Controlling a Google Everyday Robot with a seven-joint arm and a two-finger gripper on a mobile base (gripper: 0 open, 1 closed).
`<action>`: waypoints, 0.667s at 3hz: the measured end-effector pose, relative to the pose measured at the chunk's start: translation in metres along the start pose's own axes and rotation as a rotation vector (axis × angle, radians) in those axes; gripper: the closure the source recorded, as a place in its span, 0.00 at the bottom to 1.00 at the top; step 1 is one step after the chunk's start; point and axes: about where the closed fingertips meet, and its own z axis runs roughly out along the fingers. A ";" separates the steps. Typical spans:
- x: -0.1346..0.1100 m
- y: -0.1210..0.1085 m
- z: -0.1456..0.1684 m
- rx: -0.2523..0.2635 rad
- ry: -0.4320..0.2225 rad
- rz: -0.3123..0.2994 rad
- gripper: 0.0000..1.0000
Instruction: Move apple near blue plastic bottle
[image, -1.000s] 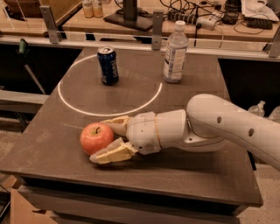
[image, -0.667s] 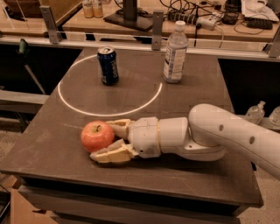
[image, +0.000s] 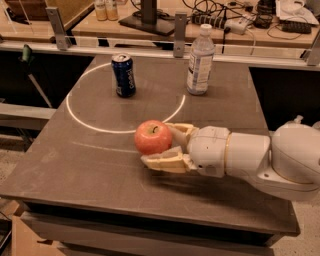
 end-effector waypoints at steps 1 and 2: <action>-0.006 -0.018 -0.043 0.129 0.081 -0.011 1.00; 0.003 -0.031 -0.070 0.246 0.110 0.007 1.00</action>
Offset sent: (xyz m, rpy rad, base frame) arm 0.0084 -0.1274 0.0119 -0.1063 -0.0313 -0.4469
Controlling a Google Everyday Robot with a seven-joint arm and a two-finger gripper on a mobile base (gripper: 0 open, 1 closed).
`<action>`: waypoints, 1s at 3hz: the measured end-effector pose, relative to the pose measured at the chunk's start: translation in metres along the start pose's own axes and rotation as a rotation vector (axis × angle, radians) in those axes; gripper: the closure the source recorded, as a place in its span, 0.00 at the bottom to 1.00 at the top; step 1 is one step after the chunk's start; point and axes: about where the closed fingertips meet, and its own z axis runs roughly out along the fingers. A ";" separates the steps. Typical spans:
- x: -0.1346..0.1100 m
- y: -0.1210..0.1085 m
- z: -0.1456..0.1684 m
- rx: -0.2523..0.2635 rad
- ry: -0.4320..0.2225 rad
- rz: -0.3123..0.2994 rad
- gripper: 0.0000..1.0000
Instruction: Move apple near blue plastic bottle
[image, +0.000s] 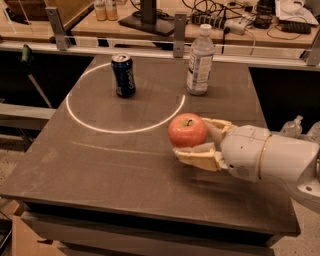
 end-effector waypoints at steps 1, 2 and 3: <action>0.008 -0.028 -0.006 0.116 0.004 0.008 1.00; 0.013 -0.059 -0.004 0.174 0.006 0.003 1.00; 0.017 -0.089 0.005 0.201 0.013 -0.005 1.00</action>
Offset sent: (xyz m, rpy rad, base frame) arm 0.0831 -0.0658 -0.0061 -0.0242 -0.0826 -0.2271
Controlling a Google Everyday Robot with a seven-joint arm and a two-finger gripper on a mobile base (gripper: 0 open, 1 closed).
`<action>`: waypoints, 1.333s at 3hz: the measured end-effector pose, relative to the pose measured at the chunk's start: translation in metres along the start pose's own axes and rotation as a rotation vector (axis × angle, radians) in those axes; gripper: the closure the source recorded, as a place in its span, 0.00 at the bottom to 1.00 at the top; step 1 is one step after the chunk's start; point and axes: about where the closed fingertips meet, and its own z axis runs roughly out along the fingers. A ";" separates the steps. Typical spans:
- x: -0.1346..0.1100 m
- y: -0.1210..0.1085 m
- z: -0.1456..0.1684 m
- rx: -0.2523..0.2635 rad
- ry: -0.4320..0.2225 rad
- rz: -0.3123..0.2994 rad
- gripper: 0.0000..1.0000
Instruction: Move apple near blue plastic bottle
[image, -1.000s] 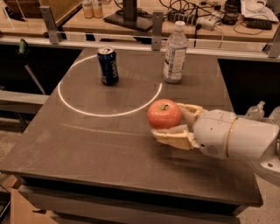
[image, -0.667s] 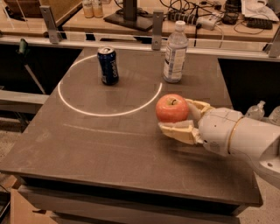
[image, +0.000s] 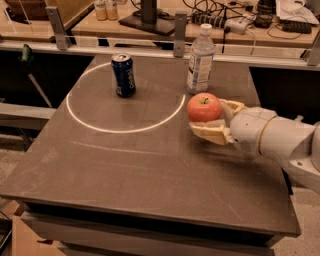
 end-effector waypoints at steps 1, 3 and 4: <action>0.005 -0.026 0.014 0.027 0.005 0.010 1.00; 0.024 -0.070 0.036 0.069 0.037 0.041 0.86; 0.032 -0.087 0.049 0.063 0.051 0.041 0.64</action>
Offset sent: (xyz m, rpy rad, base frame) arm 0.0801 -0.0477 -0.0205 0.0078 0.0397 -0.1128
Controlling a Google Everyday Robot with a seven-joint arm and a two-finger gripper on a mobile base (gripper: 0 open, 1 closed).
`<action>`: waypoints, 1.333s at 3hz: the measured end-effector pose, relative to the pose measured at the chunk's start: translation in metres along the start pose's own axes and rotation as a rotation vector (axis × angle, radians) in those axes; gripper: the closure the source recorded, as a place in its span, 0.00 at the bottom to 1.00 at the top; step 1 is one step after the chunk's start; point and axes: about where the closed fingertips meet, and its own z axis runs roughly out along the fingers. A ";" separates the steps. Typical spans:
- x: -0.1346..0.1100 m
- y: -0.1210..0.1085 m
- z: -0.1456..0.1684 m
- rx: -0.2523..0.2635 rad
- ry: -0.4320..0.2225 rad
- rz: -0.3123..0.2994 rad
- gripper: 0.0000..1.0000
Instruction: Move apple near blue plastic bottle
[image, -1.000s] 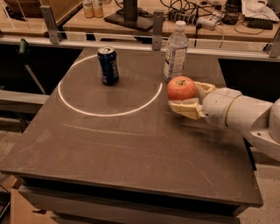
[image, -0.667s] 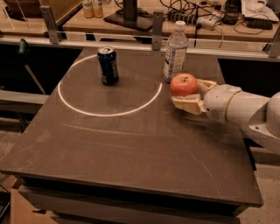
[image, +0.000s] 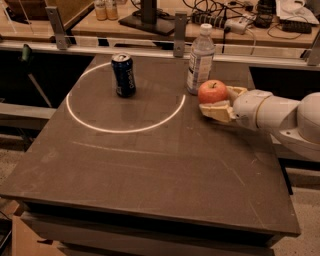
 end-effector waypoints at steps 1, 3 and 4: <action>0.004 -0.011 0.017 -0.011 0.001 -0.004 0.41; 0.007 -0.013 0.034 -0.030 0.003 -0.007 0.00; 0.004 -0.009 0.021 -0.032 0.000 -0.012 0.00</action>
Offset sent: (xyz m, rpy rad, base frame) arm 0.0445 0.0046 -0.0211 0.0013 0.0095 0.0341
